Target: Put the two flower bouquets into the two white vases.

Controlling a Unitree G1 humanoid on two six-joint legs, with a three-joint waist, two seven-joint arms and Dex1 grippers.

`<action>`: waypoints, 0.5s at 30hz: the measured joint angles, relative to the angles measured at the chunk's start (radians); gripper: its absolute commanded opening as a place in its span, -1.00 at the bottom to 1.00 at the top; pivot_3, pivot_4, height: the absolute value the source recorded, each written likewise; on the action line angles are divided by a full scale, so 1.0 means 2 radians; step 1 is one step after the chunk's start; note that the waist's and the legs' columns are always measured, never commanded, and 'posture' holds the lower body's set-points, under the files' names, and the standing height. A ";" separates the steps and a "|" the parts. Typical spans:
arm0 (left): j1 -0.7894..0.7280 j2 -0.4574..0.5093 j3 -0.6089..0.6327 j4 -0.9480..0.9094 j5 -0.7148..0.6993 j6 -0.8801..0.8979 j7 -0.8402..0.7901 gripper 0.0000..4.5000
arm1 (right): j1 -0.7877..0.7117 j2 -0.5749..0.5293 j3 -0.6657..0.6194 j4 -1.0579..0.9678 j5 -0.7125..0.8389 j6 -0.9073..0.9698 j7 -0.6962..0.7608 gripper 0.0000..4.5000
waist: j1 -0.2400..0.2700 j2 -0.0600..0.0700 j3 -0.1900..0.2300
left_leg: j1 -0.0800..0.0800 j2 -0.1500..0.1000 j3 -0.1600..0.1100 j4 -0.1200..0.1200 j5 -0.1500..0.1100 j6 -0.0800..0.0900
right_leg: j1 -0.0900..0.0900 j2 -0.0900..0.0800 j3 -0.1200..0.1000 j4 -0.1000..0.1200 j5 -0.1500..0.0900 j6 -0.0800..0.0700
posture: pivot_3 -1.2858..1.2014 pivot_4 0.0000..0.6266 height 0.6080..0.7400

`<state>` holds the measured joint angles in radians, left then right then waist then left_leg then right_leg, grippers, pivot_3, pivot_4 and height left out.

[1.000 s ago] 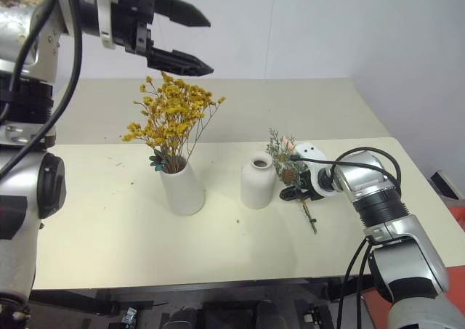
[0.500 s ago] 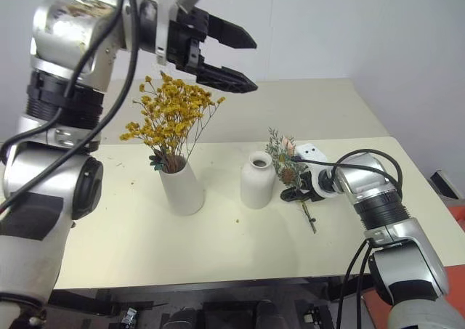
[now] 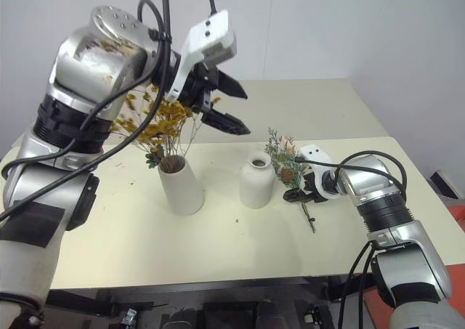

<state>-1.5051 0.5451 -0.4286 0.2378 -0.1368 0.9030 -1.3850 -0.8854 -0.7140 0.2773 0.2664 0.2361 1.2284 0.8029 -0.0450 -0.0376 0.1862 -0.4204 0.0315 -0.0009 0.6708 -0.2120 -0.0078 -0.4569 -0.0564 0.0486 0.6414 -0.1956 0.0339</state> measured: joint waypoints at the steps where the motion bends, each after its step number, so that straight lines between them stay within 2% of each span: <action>1: 0.003 0.001 -0.005 -0.002 0.000 0.003 -0.001 1.00 | 0.000 0.000 0.000 0.001 0.000 0.000 0.000 0.99 | 0.000 0.000 0.000 | 0.000 0.000 0.000 0.000 0.000 0.000 | 0.000 0.000 0.000 0.000 0.000 0.000 | 0.03 -0.52 1.00; 9: 0.004 0.009 -0.012 -0.005 -0.003 0.010 -0.002 1.00 | -0.001 0.000 0.003 0.010 -0.011 -0.014 0.001 0.99 | 0.000 0.000 0.000 | 0.000 0.000 0.000 0.001 0.000 0.000 | 0.000 0.000 0.000 0.000 0.000 0.000 | 0.03 -0.52 1.00; 12: 0.004 0.011 -0.012 -0.006 -0.005 0.010 -0.002 1.00 | -0.001 0.000 0.007 0.010 -0.015 -0.015 0.002 0.73 | 0.000 0.000 0.000 | 0.000 0.000 0.000 0.001 0.000 0.000 | 0.000 0.000 0.000 0.000 0.000 0.000 | 0.03 -0.52 1.00; 15: 0.004 0.012 -0.012 -0.008 -0.005 0.010 -0.002 1.00 | -0.001 0.000 0.009 0.010 -0.019 -0.015 0.001 0.31 | 0.000 0.000 0.000 | 0.000 0.000 0.000 0.001 0.000 0.000 | 0.000 0.000 0.000 0.000 0.000 0.000 | 0.03 -0.52 1.00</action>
<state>-1.4970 0.5682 -0.4521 0.2224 -0.1465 0.9230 -1.3890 -0.8881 -0.7142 0.2953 0.2863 0.1989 1.1978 0.8059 -0.0449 -0.0376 0.1862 -0.4205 0.0315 -0.0010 0.6727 -0.2120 -0.0078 -0.4567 -0.0563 0.0486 0.6422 -0.1958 0.0343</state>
